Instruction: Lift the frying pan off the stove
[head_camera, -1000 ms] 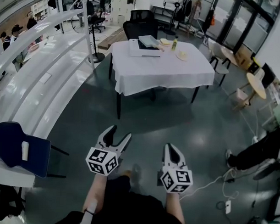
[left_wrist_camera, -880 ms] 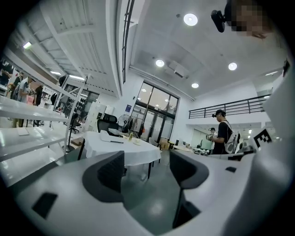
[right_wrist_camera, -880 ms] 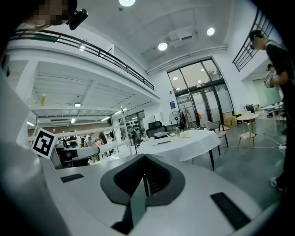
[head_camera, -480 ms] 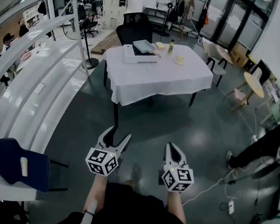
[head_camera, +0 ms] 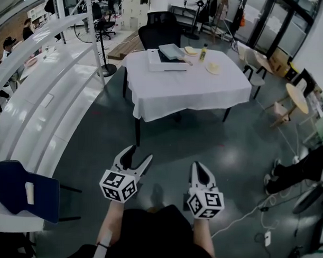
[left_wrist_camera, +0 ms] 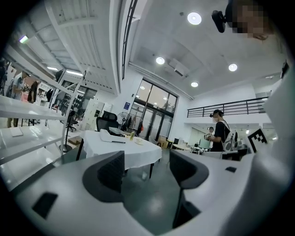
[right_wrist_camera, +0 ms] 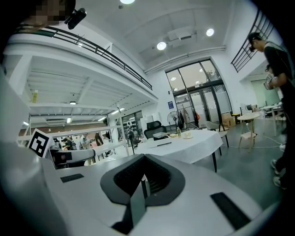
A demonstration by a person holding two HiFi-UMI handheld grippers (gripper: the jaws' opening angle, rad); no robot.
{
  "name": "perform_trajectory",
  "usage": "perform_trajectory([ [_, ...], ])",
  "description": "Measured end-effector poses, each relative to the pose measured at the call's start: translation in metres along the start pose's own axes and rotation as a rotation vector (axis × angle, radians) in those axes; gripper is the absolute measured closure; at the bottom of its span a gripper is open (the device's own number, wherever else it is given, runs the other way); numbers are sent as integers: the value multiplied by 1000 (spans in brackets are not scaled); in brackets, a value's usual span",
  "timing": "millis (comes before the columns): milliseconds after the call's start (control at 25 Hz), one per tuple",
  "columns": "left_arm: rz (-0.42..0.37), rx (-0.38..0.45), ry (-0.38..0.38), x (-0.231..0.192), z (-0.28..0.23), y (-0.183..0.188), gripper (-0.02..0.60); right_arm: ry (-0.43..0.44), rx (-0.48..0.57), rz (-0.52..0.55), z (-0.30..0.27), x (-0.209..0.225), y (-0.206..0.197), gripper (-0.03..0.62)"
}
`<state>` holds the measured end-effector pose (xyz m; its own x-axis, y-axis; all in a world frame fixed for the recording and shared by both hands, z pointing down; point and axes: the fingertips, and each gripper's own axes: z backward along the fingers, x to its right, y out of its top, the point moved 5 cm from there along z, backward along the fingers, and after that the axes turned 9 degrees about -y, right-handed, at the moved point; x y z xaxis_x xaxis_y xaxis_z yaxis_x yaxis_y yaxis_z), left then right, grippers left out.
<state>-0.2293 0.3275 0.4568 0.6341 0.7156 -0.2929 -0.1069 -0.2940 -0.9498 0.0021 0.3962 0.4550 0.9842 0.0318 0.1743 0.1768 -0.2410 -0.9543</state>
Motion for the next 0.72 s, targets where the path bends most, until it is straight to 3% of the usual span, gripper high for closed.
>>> perform_trajectory([
  [440,16,4,18,-14,-9,1,293,-3,-23,12,-22,4,5,589],
  [720,13,6,38,-33,-69,12,293,16,-28,23,-80,37,20,589],
])
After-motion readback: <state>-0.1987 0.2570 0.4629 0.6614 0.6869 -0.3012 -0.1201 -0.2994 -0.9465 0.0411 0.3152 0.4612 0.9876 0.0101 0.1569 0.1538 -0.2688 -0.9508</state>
